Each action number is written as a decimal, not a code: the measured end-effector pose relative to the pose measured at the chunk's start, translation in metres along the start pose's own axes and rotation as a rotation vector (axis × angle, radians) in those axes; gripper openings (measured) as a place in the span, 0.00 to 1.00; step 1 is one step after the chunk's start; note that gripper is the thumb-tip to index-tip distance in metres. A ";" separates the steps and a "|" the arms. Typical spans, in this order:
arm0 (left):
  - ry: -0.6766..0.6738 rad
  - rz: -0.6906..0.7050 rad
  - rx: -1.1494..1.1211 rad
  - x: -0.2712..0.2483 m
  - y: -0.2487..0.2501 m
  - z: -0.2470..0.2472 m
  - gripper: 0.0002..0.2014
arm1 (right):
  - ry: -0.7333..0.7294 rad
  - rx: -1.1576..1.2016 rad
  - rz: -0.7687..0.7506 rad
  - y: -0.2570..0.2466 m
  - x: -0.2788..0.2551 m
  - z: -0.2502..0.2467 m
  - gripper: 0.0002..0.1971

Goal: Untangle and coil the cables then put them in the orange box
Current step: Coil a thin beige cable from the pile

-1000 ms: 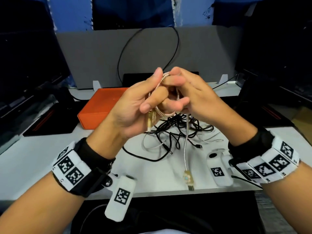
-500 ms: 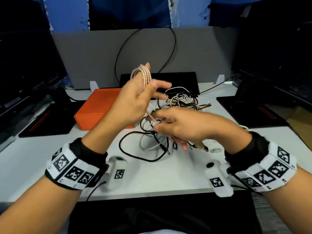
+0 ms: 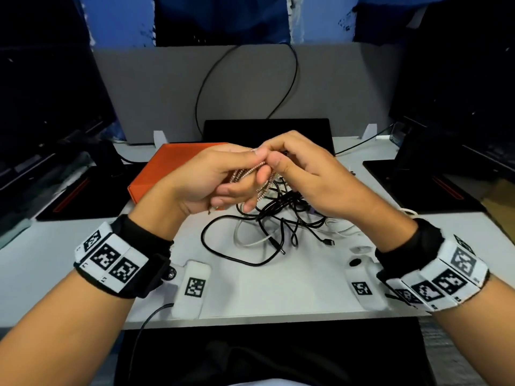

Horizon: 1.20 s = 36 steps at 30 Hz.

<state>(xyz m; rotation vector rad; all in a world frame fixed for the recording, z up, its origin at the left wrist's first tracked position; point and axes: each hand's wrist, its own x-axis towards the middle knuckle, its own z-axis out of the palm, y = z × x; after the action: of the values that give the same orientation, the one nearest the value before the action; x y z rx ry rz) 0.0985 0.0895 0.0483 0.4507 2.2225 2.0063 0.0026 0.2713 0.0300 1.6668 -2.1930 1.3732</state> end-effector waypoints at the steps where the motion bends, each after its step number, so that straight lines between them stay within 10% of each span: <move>1: -0.013 0.009 -0.058 0.000 -0.001 0.002 0.20 | -0.012 0.059 0.009 -0.002 0.000 0.003 0.11; 12: 0.344 -0.023 -0.201 0.009 0.019 0.038 0.20 | 0.149 0.032 0.097 -0.002 -0.001 0.002 0.18; 22: 0.197 -0.035 -0.296 0.002 0.017 0.023 0.23 | 0.083 0.516 0.205 -0.025 -0.001 0.007 0.22; 36: 0.484 0.146 0.460 0.006 0.013 0.033 0.16 | 0.029 0.626 0.372 -0.029 -0.002 -0.015 0.20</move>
<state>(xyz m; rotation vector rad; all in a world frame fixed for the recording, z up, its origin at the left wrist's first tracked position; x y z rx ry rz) 0.1033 0.1233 0.0577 0.1752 3.0504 1.8016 0.0204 0.2821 0.0554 1.3806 -2.2799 2.3572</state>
